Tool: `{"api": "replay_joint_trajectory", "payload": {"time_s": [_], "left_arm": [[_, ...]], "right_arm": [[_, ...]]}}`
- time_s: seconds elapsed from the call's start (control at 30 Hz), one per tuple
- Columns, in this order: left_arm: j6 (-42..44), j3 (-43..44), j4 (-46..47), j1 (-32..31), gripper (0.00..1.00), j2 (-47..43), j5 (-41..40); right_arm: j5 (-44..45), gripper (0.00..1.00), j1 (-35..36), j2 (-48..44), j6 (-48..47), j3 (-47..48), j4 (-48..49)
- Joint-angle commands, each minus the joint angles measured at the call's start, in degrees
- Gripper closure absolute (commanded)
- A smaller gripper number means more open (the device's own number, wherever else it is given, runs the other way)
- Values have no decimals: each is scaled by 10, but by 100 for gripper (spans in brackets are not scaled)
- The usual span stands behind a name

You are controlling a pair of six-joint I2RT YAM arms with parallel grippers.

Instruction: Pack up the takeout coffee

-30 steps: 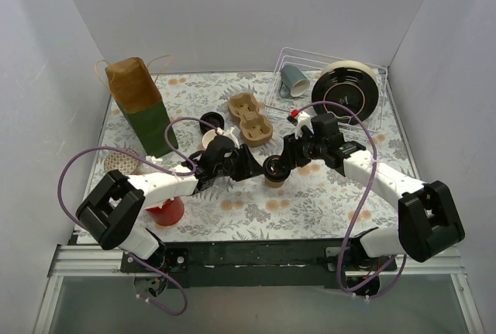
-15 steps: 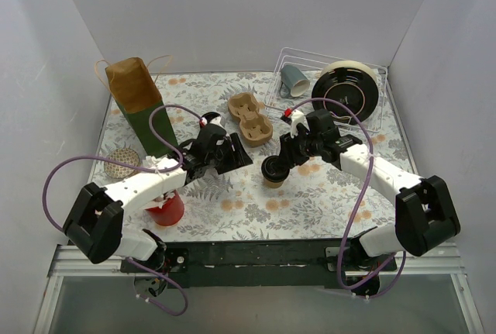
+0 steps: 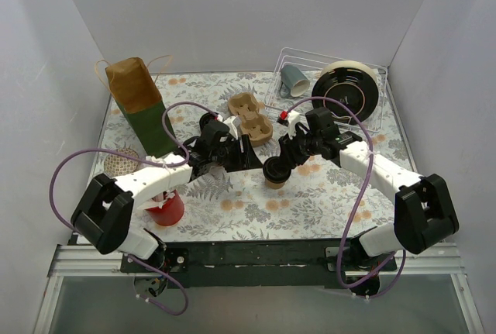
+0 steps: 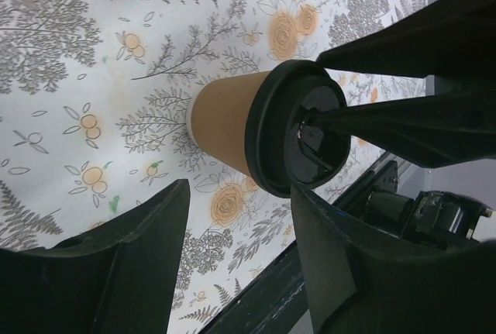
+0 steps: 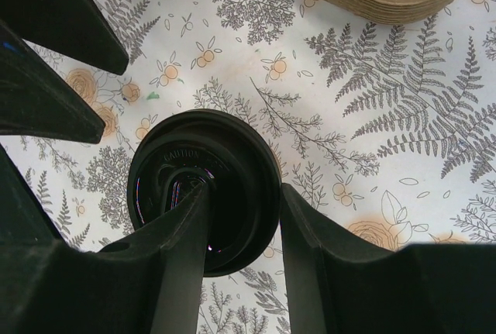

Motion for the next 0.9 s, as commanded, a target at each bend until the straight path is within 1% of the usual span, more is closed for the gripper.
{"api": "replay_joint_trajectory", "payload": {"time_s": [0.0, 0.27, 0.43, 0.57, 0.67, 0.73, 0.87], "left_arm": [[26, -6, 45, 0, 47, 5, 49], [33, -1, 51, 0, 50, 56, 35], [34, -7, 60, 0, 51, 71, 28], [30, -11, 58, 0, 53, 83, 16], [12, -18, 24, -8, 55, 91, -22], [2, -19, 5, -24, 56, 98, -72], [-3, -23, -34, -40, 56, 125, -118]], "right_arm": [[23, 55, 7, 29, -50, -12, -83], [22, 57, 9, 27, -57, -18, -72], [20, 58, 11, 27, -59, -24, -68], [19, 59, 11, 29, -60, -34, -61], [24, 61, 11, 33, -58, -40, -62], [19, 61, 11, 30, -51, -50, -54], [18, 61, 12, 26, -42, -71, -39]]}}
